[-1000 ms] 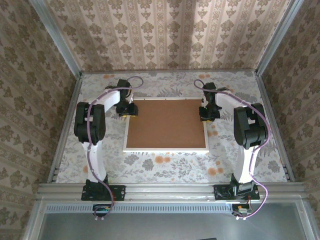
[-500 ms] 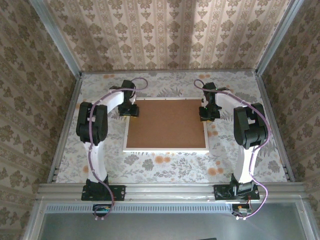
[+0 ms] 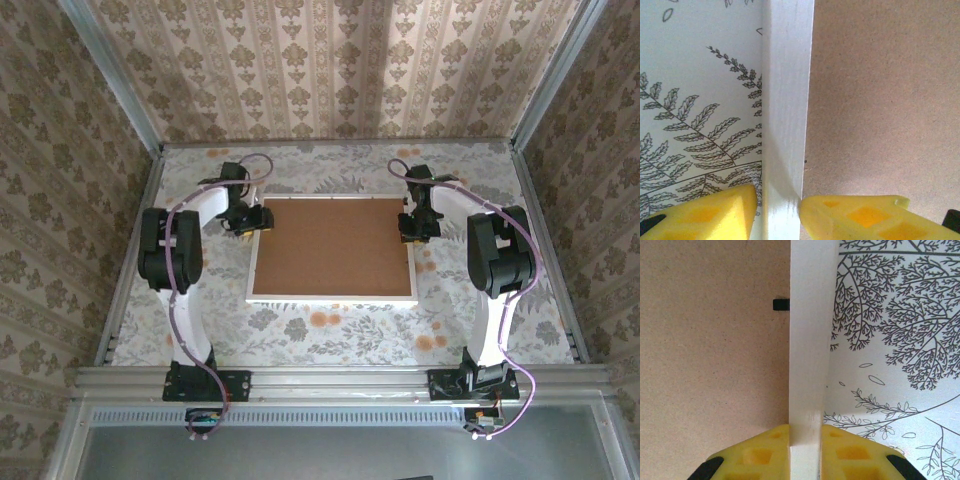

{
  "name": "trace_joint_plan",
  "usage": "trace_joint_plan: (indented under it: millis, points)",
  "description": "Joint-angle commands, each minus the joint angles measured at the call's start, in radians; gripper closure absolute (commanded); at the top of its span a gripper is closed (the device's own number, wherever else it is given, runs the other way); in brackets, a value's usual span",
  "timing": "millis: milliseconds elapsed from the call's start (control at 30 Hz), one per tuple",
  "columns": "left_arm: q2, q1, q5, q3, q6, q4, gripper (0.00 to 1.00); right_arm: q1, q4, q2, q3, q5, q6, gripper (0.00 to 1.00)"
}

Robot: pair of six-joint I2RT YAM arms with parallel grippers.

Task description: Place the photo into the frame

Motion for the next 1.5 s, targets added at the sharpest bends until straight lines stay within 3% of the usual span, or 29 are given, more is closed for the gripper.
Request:
trace_joint_plan:
  millis: [0,233,367,767,1067,1333,1467]
  points:
    - [0.03,-0.051,0.085,-0.026,0.001,-0.015,0.42,0.029,-0.004,0.055,-0.002,-0.046,-0.022,0.8]
    - [0.043,-0.108,-0.134,0.009,0.094,-0.135,0.4,0.029,-0.006,0.055,-0.002,-0.047,-0.022,0.8]
    - [0.056,-0.119,-0.155,0.013,0.097,-0.149,0.4,0.03,-0.007,0.055,0.0,-0.046,-0.021,0.8]
    - [-0.016,-0.054,-0.035,0.004,0.018,-0.045,0.4,0.024,-0.009,0.052,0.002,-0.031,-0.02,0.8]
    - [-0.178,-0.014,0.15,-0.226,-0.086,0.106,0.41,-0.024,-0.042,0.039,0.057,0.073,-0.036,0.83]
    - [-0.324,0.066,0.019,-0.384,-0.105,0.119,0.37,-0.069,-0.032,0.04,0.081,0.055,-0.042,0.83]
    - [-0.414,0.079,0.047,-0.46,-0.102,0.105,0.36,-0.069,-0.017,0.026,0.057,0.045,-0.037,0.83]
